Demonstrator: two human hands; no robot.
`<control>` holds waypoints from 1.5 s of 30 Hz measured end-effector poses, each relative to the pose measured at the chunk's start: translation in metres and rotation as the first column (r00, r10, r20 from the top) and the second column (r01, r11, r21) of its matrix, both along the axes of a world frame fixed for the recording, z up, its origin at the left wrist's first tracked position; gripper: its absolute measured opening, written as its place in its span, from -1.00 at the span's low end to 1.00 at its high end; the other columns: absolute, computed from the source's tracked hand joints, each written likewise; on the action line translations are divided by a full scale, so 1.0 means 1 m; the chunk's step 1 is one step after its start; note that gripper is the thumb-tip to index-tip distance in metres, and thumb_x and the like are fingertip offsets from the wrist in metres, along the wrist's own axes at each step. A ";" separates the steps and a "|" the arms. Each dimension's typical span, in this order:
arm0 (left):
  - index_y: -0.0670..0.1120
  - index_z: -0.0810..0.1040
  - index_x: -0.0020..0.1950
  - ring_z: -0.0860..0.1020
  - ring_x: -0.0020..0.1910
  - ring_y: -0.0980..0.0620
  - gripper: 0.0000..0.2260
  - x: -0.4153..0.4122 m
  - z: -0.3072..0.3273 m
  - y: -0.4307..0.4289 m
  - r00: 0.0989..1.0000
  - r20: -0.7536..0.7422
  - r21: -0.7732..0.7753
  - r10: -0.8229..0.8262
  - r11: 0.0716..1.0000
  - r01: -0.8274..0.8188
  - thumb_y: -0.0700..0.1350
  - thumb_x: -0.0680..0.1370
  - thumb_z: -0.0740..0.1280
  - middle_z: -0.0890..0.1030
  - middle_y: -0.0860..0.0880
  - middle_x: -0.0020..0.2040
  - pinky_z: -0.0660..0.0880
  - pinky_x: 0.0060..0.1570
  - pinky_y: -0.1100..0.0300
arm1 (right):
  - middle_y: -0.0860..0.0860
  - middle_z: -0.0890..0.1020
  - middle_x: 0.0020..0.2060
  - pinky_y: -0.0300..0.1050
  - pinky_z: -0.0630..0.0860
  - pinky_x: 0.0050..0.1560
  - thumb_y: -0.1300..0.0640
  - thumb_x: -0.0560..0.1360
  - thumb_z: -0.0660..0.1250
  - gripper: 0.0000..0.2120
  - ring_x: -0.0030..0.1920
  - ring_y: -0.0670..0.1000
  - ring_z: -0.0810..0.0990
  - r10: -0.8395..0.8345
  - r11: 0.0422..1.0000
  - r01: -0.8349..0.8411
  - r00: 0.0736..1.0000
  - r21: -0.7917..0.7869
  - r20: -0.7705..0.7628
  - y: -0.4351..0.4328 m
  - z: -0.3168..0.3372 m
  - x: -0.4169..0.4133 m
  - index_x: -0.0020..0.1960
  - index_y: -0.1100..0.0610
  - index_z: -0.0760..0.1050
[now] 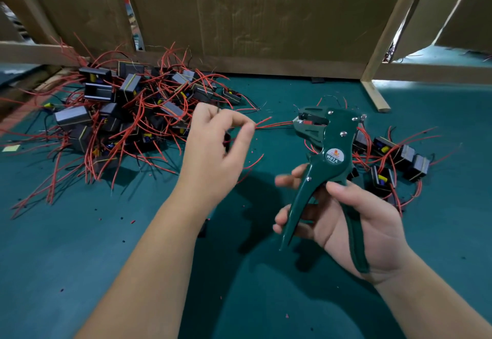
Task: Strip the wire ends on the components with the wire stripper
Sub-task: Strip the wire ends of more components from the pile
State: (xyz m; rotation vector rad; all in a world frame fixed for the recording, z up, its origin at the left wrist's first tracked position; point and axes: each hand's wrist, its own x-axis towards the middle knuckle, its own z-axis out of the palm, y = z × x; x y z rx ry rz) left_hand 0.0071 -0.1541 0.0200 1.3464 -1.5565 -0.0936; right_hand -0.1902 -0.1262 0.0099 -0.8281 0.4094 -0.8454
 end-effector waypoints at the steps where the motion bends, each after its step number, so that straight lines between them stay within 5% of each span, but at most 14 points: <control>1: -0.04 0.60 -0.04 0.42 -0.07 0.15 -0.85 -0.002 0.001 -0.001 0.989 -0.151 0.041 0.006 0.999 0.000 -0.05 0.56 0.25 0.45 -0.05 -0.11 0.35 0.01 0.35 | 0.29 0.55 0.12 0.28 0.54 -0.07 0.05 0.22 0.56 -0.45 -0.17 0.32 0.61 -0.024 0.999 0.023 1.000 -0.023 -0.009 0.000 -0.001 0.001 0.14 0.25 0.54; 3: 0.02 0.59 -0.02 0.45 -0.13 0.08 -0.76 -0.006 0.007 -0.001 0.820 -0.571 0.140 -0.038 0.980 0.143 0.06 0.59 0.16 0.46 0.04 -0.16 0.40 -0.03 0.16 | 0.29 0.56 0.03 0.30 0.53 -0.09 0.09 0.21 0.56 -0.42 -0.18 0.34 0.61 -0.054 0.997 0.050 0.997 -0.057 -0.055 0.001 -0.002 0.003 0.17 0.26 0.53; 5: -0.03 0.57 0.03 0.35 -0.27 0.10 -0.65 -0.011 0.013 -0.001 0.509 -0.858 0.142 -0.064 0.924 0.355 0.13 0.63 0.07 0.37 0.06 -0.22 0.34 -0.19 0.14 | 0.30 0.57 -0.09 0.28 0.53 -0.11 0.18 0.24 0.47 -0.50 -0.18 0.33 0.61 -0.074 0.994 0.063 0.990 -0.092 -0.122 0.002 -0.005 0.005 0.18 0.23 0.54; 9: -0.11 0.46 0.19 0.42 -0.25 0.00 -0.42 -0.022 0.011 0.001 0.263 -0.956 0.071 -0.128 0.770 0.634 0.31 0.47 0.05 0.36 -0.03 -0.16 0.38 -0.24 0.11 | 0.32 0.59 -0.21 0.26 0.54 -0.16 0.14 0.28 0.41 -0.56 -0.19 0.30 0.61 -0.054 0.992 0.021 0.963 -0.125 -0.264 0.004 -0.008 0.006 0.16 0.15 0.57; 11: -0.11 0.44 0.24 0.49 -0.13 -0.09 -0.35 -0.023 0.010 0.001 0.276 -0.953 0.094 -0.126 0.743 0.663 0.35 0.42 0.04 0.44 -0.12 -0.05 0.43 -0.16 0.02 | 0.33 0.60 -0.21 0.32 0.52 -0.16 0.14 0.27 0.42 -0.57 -0.20 0.31 0.61 -0.039 0.992 -0.003 0.943 -0.125 -0.331 0.004 -0.008 0.006 0.14 0.15 0.57; 13: 0.00 0.46 0.25 0.41 0.00 -0.08 -0.41 -0.019 0.009 0.001 0.561 -0.821 0.236 -0.107 0.831 0.504 0.33 0.53 -0.10 0.44 -0.13 0.03 0.34 0.09 -0.01 | 0.32 0.62 -0.18 0.31 0.53 -0.17 0.22 0.29 0.41 -0.62 -0.22 0.32 0.61 -0.096 0.990 0.056 0.940 -0.129 -0.329 0.003 -0.007 0.006 0.11 0.18 0.58; 15: 0.17 0.46 0.26 0.31 0.09 -0.03 -0.46 -0.006 -0.003 -0.001 0.944 -0.330 0.338 0.007 0.935 0.112 0.31 0.56 -0.19 0.41 -0.05 0.08 0.21 0.22 0.08 | 0.23 0.66 -0.14 0.30 0.56 -0.18 0.30 0.31 0.32 -0.65 -0.25 0.30 0.62 -0.237 0.968 0.205 0.940 -0.147 -0.247 0.000 -0.003 0.005 0.10 0.22 0.54; 16: 0.20 0.47 0.27 0.28 0.14 -0.03 -0.46 0.003 -0.008 -0.001 0.992 -0.035 0.316 0.123 0.943 -0.106 0.32 0.54 -0.16 0.39 -0.04 0.13 0.16 0.23 0.11 | 0.18 0.67 -0.13 0.29 0.57 -0.19 0.32 0.32 0.28 -0.64 -0.25 0.29 0.63 -0.315 0.945 0.286 0.926 -0.160 -0.207 -0.002 -0.001 0.003 0.12 0.25 0.50; 19: 0.13 0.55 0.23 0.24 0.28 -0.16 -0.64 0.026 -0.009 -0.002 0.864 0.191 0.299 0.466 0.811 -0.503 0.22 0.55 0.13 0.34 -0.11 0.31 0.15 0.28 0.01 | 0.11 0.63 -0.22 0.33 0.57 -0.24 0.36 0.38 0.30 -0.70 -0.22 0.32 0.64 -0.520 0.852 0.489 0.831 -0.187 -0.197 -0.011 0.005 -0.009 0.10 0.26 0.38; 25: 0.04 0.51 0.29 0.32 0.24 -0.26 -0.70 0.039 -0.007 0.000 0.745 0.217 0.182 0.631 0.724 -0.666 -0.10 0.56 0.26 0.34 -0.16 0.34 0.29 0.17 -0.10 | 0.13 0.56 -0.20 0.27 0.61 -0.27 0.33 0.44 0.32 -0.79 -0.15 0.31 0.66 -0.641 0.767 0.565 0.689 -0.303 -0.339 -0.012 0.000 -0.014 0.03 0.14 0.43; 35: -0.07 0.66 0.00 0.54 -0.18 -0.02 -0.88 0.056 -0.014 -0.006 0.856 0.057 0.374 0.515 0.784 -0.496 -0.09 0.54 0.36 0.65 -0.02 -0.17 0.38 -0.13 0.19 | 0.09 0.67 -0.05 0.36 0.57 -0.17 0.40 0.42 0.25 -0.73 -0.19 0.36 0.63 -0.477 0.876 0.441 0.853 -0.197 -0.211 -0.005 0.000 -0.006 0.10 0.22 0.47; 39: -0.05 0.65 -0.19 0.40 -0.51 0.24 -0.94 0.037 -0.004 -0.010 0.864 -0.478 0.343 0.157 0.939 0.019 -0.14 0.49 0.42 0.54 0.15 -0.43 0.34 -0.44 0.38 | 0.22 0.48 0.31 0.27 0.56 -0.18 0.21 0.20 0.49 -0.39 -0.22 0.34 0.62 -0.182 0.982 0.183 0.983 0.039 -0.032 -0.005 0.006 -0.008 0.21 0.33 0.44; 41: -0.04 0.65 -0.27 0.26 -0.60 0.21 -0.91 0.025 0.003 -0.004 0.745 -0.664 0.306 -0.066 0.885 0.351 -0.15 0.44 0.47 0.50 0.05 -0.43 0.20 -0.59 0.41 | 0.28 0.45 0.33 0.21 0.58 -0.15 0.13 0.12 0.57 -0.30 -0.20 0.30 0.64 -0.030 0.991 0.023 0.998 0.135 0.047 -0.005 0.009 -0.010 0.23 0.29 0.52; 45: 0.00 0.66 -0.25 0.37 -0.51 0.17 -0.97 0.004 0.004 0.012 0.682 -0.579 0.423 -0.447 0.550 0.720 -0.11 0.38 0.48 0.54 0.04 -0.42 0.30 -0.50 0.37 | 0.26 0.45 0.33 0.19 0.58 -0.06 0.13 0.25 0.51 -0.39 -0.16 0.25 0.63 0.140 0.976 -0.168 0.971 0.140 0.195 -0.005 0.013 -0.010 0.28 0.24 0.50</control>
